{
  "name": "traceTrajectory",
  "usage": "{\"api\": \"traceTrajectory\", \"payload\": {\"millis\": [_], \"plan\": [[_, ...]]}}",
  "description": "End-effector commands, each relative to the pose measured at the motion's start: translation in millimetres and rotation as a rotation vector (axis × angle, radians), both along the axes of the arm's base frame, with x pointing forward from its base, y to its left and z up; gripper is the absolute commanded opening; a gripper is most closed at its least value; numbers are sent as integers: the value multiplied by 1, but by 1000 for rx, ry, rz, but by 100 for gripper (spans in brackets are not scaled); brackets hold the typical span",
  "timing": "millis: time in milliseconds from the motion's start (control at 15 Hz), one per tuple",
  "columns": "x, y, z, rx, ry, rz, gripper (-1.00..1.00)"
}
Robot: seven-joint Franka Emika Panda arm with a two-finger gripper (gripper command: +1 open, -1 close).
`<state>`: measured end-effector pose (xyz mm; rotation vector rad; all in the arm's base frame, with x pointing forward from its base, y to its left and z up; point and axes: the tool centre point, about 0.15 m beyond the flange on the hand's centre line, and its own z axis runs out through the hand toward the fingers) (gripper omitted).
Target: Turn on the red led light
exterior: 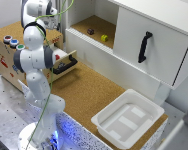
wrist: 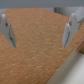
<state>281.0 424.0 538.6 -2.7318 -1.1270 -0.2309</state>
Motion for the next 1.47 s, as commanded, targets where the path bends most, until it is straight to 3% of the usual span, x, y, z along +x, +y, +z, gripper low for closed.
{"api": "traceTrajectory", "payload": {"millis": [0, 333, 400, 867, 1067, 1400], "plan": [[-63, 67, 9, -125, -18, 136, 100], [-105, 133, 6, -175, -7, 277, 100], [-108, 143, 7, -194, -12, 308, -100], [-122, 186, -9, -299, 33, 453, -100], [-126, 190, -18, -346, 25, 478, -100], [-116, 193, -43, -330, 64, 444, -100]]}}
